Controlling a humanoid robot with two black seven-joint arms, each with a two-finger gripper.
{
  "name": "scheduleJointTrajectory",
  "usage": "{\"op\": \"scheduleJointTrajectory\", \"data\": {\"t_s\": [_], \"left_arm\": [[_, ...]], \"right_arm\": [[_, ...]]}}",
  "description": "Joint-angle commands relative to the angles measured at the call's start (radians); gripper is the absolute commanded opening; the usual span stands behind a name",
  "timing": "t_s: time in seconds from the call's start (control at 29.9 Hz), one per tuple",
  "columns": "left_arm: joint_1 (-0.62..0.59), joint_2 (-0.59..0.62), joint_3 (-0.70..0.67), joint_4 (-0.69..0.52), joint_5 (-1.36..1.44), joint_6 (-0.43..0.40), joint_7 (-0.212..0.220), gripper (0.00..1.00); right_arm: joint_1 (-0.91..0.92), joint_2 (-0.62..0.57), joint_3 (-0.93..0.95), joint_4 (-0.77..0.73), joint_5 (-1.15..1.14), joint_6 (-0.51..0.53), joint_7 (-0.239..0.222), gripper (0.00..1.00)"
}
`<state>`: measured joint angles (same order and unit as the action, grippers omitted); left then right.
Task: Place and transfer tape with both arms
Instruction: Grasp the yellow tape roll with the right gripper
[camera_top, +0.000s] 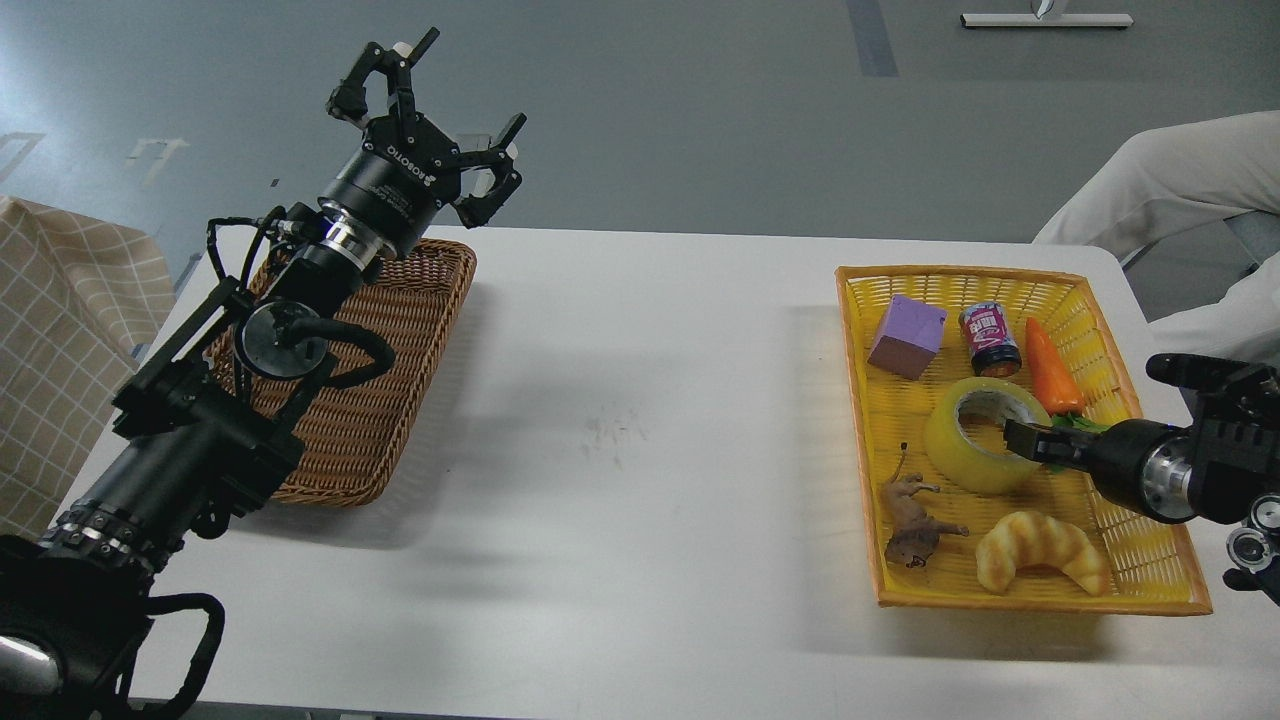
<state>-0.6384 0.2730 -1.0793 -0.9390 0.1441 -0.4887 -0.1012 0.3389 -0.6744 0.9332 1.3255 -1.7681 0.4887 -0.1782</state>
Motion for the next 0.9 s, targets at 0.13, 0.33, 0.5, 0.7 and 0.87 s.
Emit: {"op": "scheduleJointTrajectory", "data": {"t_s": [0.13,0.33,0.5,0.7,0.87], "left_arm": [[0.002,-0.002,0.001,0.000,0.000,0.000,-0.002,0.98],[0.002,0.000,-0.001,0.000,0.000,0.000,-0.003,0.98],[0.000,-0.001,-0.001,0.000,0.000,0.000,-0.002,0.98],[0.000,-0.002,0.001,0.000,0.002,0.000,-0.002,0.98],[0.005,-0.002,-0.001,0.000,0.000,0.000,-0.003,0.98]], "right_arm": [[0.000,0.007,-0.010,-0.029,0.003,0.000,-0.001,0.30],[0.006,-0.001,-0.010,-0.045,0.007,0.000,-0.001,0.00],[0.019,0.001,-0.004,-0.023,0.012,0.000,-0.001,0.00],[0.060,-0.048,0.019,0.080,0.016,0.000,0.000,0.00],[0.121,-0.054,0.033,0.104,0.016,0.000,-0.001,0.00]]}}
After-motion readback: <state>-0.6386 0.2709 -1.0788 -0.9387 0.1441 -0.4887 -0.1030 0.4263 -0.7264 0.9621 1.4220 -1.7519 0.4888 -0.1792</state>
